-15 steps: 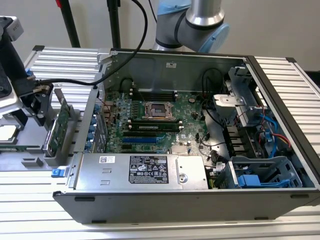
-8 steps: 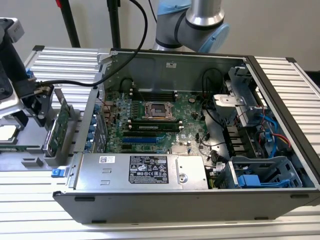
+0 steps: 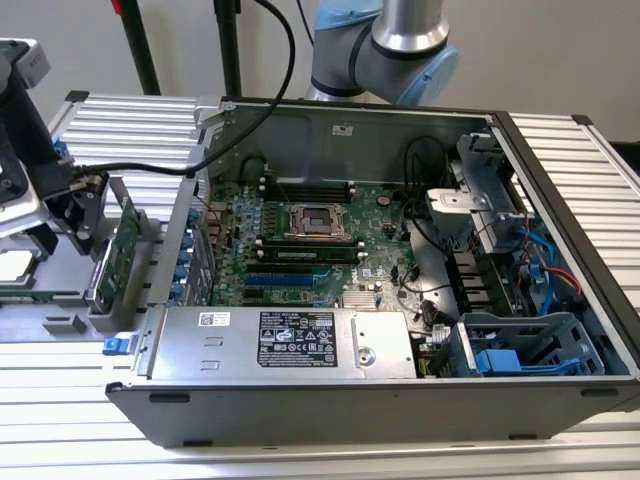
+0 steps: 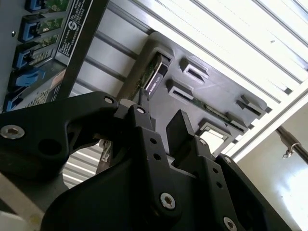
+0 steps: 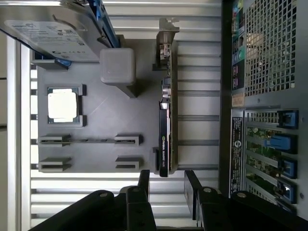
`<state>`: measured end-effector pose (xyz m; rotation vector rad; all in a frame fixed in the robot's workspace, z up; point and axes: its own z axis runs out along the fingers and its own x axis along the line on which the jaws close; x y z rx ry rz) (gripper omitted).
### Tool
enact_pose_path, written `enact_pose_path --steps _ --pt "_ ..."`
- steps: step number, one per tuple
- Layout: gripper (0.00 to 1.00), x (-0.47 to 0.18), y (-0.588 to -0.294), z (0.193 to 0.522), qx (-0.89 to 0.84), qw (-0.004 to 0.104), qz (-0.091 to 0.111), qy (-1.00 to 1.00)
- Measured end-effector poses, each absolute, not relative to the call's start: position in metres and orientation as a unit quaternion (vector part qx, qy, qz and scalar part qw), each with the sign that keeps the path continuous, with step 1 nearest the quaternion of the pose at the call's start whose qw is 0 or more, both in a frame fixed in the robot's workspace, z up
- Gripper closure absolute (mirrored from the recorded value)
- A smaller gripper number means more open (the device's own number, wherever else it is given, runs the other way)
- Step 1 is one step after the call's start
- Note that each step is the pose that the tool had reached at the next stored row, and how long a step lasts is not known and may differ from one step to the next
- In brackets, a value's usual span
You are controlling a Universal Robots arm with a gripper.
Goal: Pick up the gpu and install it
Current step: 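Pick up the gpu and move the gpu toward the slot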
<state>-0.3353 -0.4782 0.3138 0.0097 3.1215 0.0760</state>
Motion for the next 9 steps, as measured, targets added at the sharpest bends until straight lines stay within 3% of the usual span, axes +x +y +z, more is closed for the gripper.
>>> enact_pose_path --steps 9 --pt "0.00 -0.3353 -0.4782 0.3114 0.003 0.010 0.024 1.000"
